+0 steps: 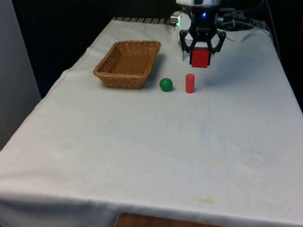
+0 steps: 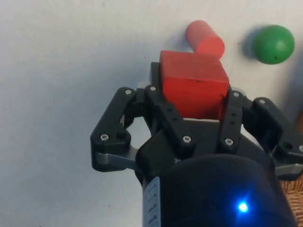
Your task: Pick up the object to the left of the cylinder and place it into the basket.
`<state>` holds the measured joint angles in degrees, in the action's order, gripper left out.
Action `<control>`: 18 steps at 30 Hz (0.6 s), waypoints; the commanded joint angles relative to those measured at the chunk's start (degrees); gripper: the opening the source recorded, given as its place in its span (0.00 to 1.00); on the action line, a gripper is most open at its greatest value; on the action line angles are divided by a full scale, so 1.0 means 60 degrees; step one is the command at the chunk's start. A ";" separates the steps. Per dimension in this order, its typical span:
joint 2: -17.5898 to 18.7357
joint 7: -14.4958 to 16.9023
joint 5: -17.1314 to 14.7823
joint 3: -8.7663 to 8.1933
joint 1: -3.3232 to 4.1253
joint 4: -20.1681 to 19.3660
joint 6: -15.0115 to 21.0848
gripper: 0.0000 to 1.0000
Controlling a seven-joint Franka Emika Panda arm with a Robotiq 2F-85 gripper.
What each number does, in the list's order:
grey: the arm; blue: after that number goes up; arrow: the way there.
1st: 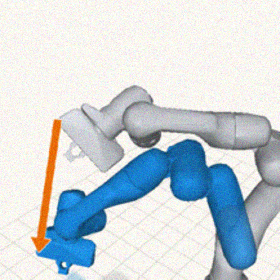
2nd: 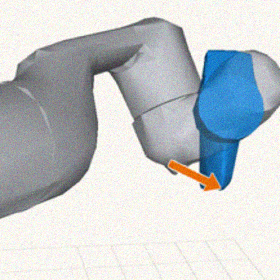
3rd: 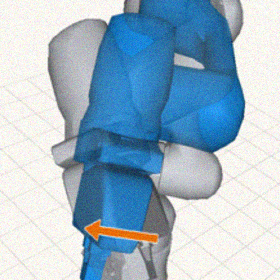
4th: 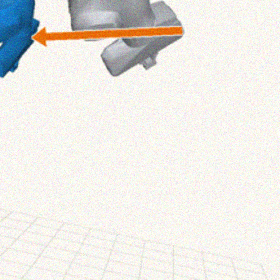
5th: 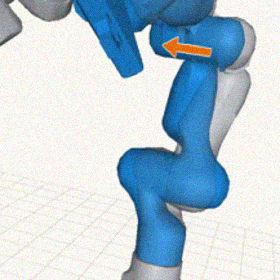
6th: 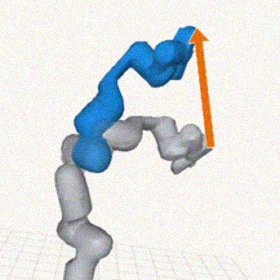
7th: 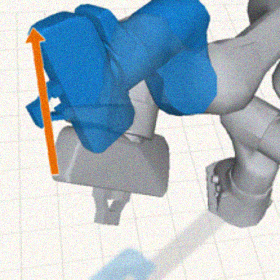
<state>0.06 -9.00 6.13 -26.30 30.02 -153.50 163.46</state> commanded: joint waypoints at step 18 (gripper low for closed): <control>-0.0583 0.1222 0.0258 -0.1127 -0.0248 -0.0535 0.0000 0.00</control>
<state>-3.55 -1.55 6.19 -32.60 29.28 -156.59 163.24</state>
